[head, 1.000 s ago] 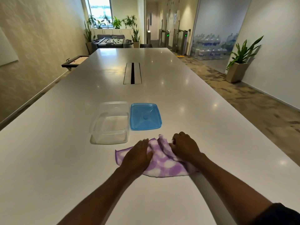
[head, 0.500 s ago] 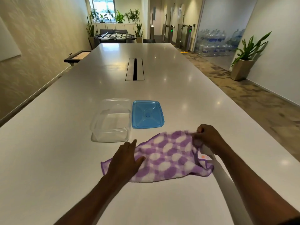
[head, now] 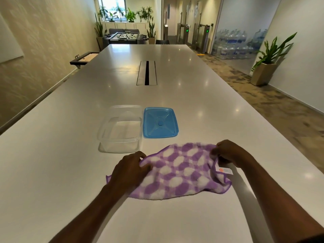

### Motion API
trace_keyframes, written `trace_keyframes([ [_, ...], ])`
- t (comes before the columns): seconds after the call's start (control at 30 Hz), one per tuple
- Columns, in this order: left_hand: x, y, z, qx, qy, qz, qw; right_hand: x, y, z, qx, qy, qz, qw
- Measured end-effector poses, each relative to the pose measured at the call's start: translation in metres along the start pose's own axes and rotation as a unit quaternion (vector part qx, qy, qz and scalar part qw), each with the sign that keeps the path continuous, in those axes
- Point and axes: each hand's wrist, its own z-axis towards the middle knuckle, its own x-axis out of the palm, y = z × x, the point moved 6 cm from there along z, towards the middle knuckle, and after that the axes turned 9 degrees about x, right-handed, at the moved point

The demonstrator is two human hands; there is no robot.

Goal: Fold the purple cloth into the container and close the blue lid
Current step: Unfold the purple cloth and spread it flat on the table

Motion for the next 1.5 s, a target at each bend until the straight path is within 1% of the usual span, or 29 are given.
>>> trace_keyframes([
  [0.1, -0.004, 0.008, -0.002, -0.013, 0.008, 0.030, 0.999, -0.008, -0.001, 0.005, 0.007, -0.037, -0.010, 0.999],
  [0.2, -0.009, 0.020, -0.003, -0.046, 0.058, 0.089, 0.993, -0.020, 0.004, 0.010, -0.035, -0.071, -0.045, 0.996],
  [0.27, -0.014, 0.026, -0.002, -0.058, 0.083, 0.130, 0.986, -0.027, 0.000, 0.013, -0.049, -0.079, -0.010, 0.996],
  [0.33, -0.020, 0.029, -0.003, -0.070, 0.097, 0.151, 0.981, -0.034, -0.009, 0.018, -0.031, -0.071, 0.075, 0.994],
  [0.37, -0.024, 0.027, -0.005, -0.067, 0.091, 0.170, 0.979, -0.036, -0.013, 0.021, -0.020, -0.062, 0.096, 0.993],
  [0.4, -0.028, 0.023, -0.009, -0.055, 0.069, 0.192, 0.977, -0.038, -0.016, 0.024, -0.014, -0.052, 0.098, 0.994],
  [0.43, -0.032, 0.014, -0.013, -0.032, 0.029, 0.206, 0.978, -0.039, -0.018, 0.025, -0.011, -0.043, 0.085, 0.995],
  [0.47, -0.034, 0.003, -0.020, -0.005, -0.016, 0.207, 0.978, -0.039, -0.016, 0.024, -0.012, -0.032, 0.070, 0.997],
  [0.53, -0.030, -0.021, -0.041, 0.014, -0.068, 0.180, 0.981, -0.042, -0.017, 0.019, -0.009, -0.032, 0.055, 0.998],
  [0.57, -0.026, -0.027, -0.054, -0.003, -0.065, 0.164, 0.984, -0.047, -0.017, 0.015, -0.012, -0.052, 0.037, 0.998],
  [0.63, -0.012, -0.023, -0.079, -0.093, -0.011, 0.128, 0.987, -0.058, -0.020, 0.004, -0.012, -0.100, -0.037, 0.994],
  [0.67, -0.007, -0.017, -0.090, -0.139, 0.019, 0.113, 0.984, -0.063, -0.025, -0.002, -0.002, -0.111, -0.069, 0.991],
  [0.7, -0.003, -0.010, -0.098, -0.175, 0.037, 0.099, 0.979, -0.067, -0.032, -0.007, 0.021, -0.109, -0.090, 0.990],
  [0.77, -0.002, -0.001, -0.108, -0.224, 0.045, 0.089, 0.970, -0.066, -0.048, -0.017, 0.086, -0.077, -0.112, 0.987],
  [0.83, -0.002, -0.001, -0.108, -0.218, 0.031, 0.098, 0.971, -0.059, -0.058, -0.024, 0.125, -0.037, -0.137, 0.982],
  [0.9, -0.001, -0.003, -0.099, -0.183, -0.001, 0.079, 0.980, -0.050, -0.057, -0.028, 0.120, -0.015, -0.140, 0.983],
  [0.97, 0.000, -0.004, -0.089, -0.167, -0.034, 0.034, 0.985, -0.039, -0.051, -0.030, 0.094, 0.019, -0.082, 0.992],
  [1.03, 0.000, -0.003, -0.084, -0.167, -0.068, -0.006, 0.984, -0.028, -0.046, -0.035, 0.084, 0.059, 0.016, 0.995],
  [1.07, 0.000, -0.004, -0.083, -0.162, -0.084, -0.024, 0.983, -0.023, -0.045, -0.037, 0.091, 0.081, 0.079, 0.989],
  [1.13, 0.000, -0.011, -0.085, -0.135, -0.112, -0.059, 0.983, -0.011, -0.038, -0.044, 0.104, 0.131, 0.198, 0.966],
  [1.2, 0.005, -0.026, -0.089, -0.104, -0.127, -0.105, 0.981, 0.001, -0.028, -0.052, 0.104, 0.175, 0.287, 0.936],
  [1.27, 0.020, -0.052, -0.096, -0.071, -0.112, -0.164, 0.978, 0.010, -0.018, -0.061, 0.112, 0.199, 0.371, 0.900],
  [1.33, 0.041, -0.084, -0.099, -0.029, -0.077, -0.222, 0.972, 0.019, -0.008, -0.070, 0.116, 0.220, 0.429, 0.868],
  [1.37, 0.051, -0.099, -0.097, -0.006, -0.065, -0.226, 0.972, 0.023, -0.004, -0.076, 0.119, 0.225, 0.442, 0.860],
  [1.43, 0.066, -0.124, -0.088, 0.034, -0.061, -0.188, 0.980, 0.033, 0.003, -0.085, 0.128, 0.238, 0.450, 0.851],
  [1.5, 0.070, -0.138, -0.074, 0.068, -0.092, -0.132, 0.985, 0.042, 0.007, -0.093, 0.140, 0.252, 0.453, 0.844],
])
